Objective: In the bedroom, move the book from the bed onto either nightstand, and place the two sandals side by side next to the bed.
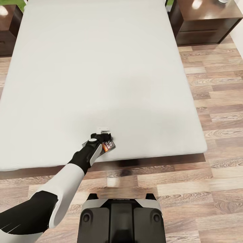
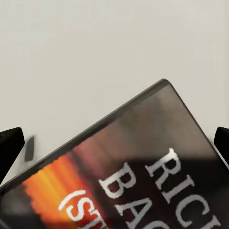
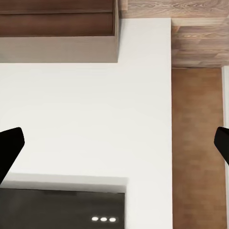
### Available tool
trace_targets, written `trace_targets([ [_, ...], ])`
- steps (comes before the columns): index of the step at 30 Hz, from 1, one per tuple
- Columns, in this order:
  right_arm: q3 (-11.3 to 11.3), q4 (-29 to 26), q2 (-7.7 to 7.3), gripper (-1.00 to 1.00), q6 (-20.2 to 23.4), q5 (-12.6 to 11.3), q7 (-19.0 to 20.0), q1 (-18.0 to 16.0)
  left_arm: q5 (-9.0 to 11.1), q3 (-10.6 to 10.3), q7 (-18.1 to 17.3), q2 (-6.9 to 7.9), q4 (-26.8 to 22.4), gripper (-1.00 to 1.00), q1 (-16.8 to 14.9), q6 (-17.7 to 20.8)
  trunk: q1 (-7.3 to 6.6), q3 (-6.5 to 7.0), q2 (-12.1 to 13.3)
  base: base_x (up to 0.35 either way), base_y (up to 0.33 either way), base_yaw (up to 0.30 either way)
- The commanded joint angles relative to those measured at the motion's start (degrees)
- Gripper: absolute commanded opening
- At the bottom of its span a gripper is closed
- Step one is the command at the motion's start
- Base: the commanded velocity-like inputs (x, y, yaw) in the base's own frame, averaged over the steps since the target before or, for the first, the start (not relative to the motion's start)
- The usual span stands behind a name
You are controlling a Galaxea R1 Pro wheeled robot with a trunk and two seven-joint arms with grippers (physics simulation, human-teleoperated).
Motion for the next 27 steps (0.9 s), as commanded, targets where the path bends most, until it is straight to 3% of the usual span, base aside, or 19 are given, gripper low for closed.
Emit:
trace_targets([
  [1, -0.49, 0.10, -0.03, 1.00, -0.32, 0.43, 0.14, -0.01, 0.68, -0.34, 0.52, 0.05, -0.06, 1.00, 0.00, 0.25, 0.02, -0.03, -0.04, -0.016, 0.000, 0.000],
  [27, -0.49, 0.10, -0.06, 1.00, -0.32, 0.43, 0.14, -0.01, 0.68, -0.34, 0.52, 0.11, -0.06, 1.00, 0.00, 0.25, 0.02, -0.03, -0.04, -0.035, 0.000, 0.000],
])
